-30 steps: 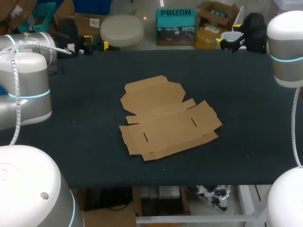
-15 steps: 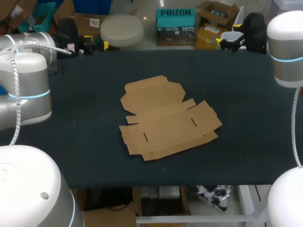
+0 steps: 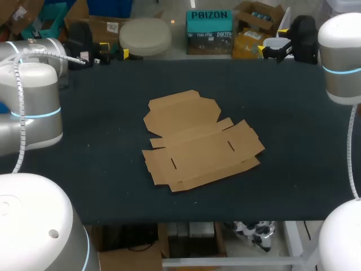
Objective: Assemble the packaging by folding the flat box into shape, placing the metal phone stand inside, and closing the box properly
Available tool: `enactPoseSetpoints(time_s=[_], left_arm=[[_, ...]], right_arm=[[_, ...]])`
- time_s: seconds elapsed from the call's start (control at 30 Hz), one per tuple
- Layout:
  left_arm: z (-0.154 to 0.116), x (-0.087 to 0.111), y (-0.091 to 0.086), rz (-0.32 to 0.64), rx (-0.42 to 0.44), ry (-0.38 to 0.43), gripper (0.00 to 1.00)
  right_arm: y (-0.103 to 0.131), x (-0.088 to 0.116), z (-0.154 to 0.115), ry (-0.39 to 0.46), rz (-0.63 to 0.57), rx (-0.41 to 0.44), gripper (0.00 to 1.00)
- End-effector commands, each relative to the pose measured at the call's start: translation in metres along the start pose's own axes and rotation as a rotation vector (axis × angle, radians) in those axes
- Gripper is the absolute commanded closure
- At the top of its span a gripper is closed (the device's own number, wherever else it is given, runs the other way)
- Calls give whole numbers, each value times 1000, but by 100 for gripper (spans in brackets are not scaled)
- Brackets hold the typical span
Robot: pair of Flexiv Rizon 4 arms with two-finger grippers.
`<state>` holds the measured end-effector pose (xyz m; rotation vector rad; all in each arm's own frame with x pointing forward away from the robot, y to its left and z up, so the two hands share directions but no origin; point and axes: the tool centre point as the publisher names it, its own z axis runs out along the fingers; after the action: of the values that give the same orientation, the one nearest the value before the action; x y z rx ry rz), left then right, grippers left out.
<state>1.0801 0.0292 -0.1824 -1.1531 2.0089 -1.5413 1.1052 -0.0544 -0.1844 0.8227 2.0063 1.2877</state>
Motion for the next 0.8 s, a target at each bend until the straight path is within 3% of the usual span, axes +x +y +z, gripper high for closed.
enactPoseSetpoints(time_s=[0.03,0.13,0.2,0.37,0.57,0.63,0.8], left_arm=[[-1,8,-2,-35,-23,-36,0],[-4,12,-1,-90,-74,-62,0],[-7,16,3,-129,-130,-86,0],[-17,22,17,-265,-258,-117,0],[-31,26,37,-314,-408,-104,0],[-35,25,44,-274,-471,-161,0],[-35,25,44,-274,-471,-161,0]], right_arm=[[-1,-3,3,-24,16,28,0],[-2,-5,1,-37,26,80,0],[-6,-6,0,-63,34,164,0],[-21,0,-14,4,16,346,0],[-32,-1,-33,81,77,557,0],[-38,-1,-38,63,54,631,0],[-38,-1,-38,63,54,631,0]])
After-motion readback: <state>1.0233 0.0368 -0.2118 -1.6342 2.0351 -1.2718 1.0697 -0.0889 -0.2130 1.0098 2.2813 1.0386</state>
